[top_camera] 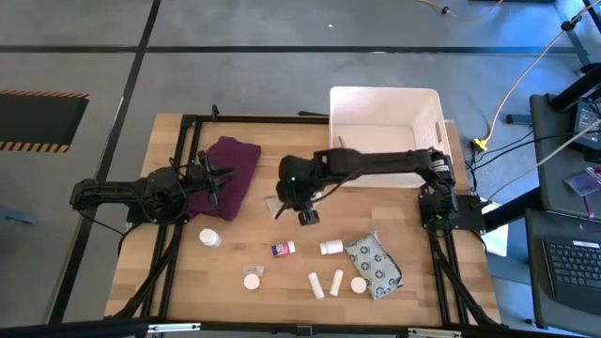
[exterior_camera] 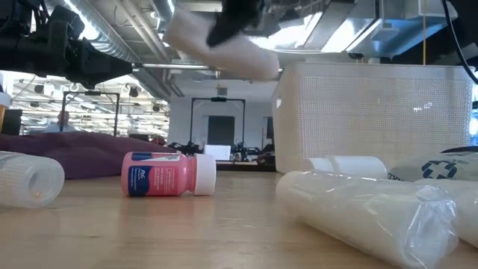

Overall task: Pick & place medical supplies in basket/bin
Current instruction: Put the white bandage into the white bin

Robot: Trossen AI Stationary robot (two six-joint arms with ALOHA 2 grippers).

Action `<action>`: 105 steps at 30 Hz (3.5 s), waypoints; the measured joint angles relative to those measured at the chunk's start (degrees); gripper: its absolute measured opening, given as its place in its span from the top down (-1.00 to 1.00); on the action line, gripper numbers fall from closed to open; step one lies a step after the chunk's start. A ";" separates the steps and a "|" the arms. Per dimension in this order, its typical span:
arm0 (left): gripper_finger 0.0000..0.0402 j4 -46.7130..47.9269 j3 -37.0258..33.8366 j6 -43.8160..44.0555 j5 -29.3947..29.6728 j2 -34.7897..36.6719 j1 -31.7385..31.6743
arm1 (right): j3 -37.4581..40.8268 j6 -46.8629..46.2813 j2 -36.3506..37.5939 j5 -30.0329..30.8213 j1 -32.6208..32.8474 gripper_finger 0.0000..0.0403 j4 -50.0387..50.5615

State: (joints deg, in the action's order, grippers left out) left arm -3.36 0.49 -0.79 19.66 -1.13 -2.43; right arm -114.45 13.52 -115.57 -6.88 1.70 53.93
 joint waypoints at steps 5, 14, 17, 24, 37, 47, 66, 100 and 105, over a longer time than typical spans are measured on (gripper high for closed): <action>0.56 0.00 0.00 -0.01 0.00 0.00 -0.01 | -12.13 -1.92 0.00 14.07 1.46 0.39 6.90; 0.56 0.00 0.00 -0.01 0.00 0.00 -0.01 | -17.98 -23.64 6.05 48.89 0.84 0.39 21.15; 0.56 -0.01 0.00 -0.01 0.12 0.00 -0.01 | -17.99 -36.83 8.40 50.48 -2.38 0.39 31.96; 0.56 -0.02 0.00 -0.01 0.27 -0.15 -0.03 | -14.00 -49.35 11.32 47.06 -13.36 0.39 32.26; 0.56 -0.03 0.00 -0.01 0.22 -0.15 -0.01 | 10.77 -54.43 10.98 27.20 -31.36 0.39 25.02; 0.56 -0.04 0.00 -0.01 0.22 -0.15 0.01 | 29.35 -52.28 10.99 17.29 -34.04 0.39 3.45; 0.56 -0.04 0.00 -0.01 0.22 -0.15 0.01 | 35.15 -53.88 11.10 14.12 -34.54 0.25 -6.28; 0.56 -0.07 0.00 0.21 0.22 -0.17 0.01 | 31.54 -54.23 12.24 26.87 -38.67 -0.42 11.73; 0.56 -0.07 0.00 0.19 0.22 -0.17 0.01 | 32.43 -56.92 12.22 29.19 -41.14 -0.42 18.38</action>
State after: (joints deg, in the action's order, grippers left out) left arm -3.42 0.49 -0.60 19.88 -1.30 -2.42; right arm -82.02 -43.40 -103.35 22.31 -39.44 72.31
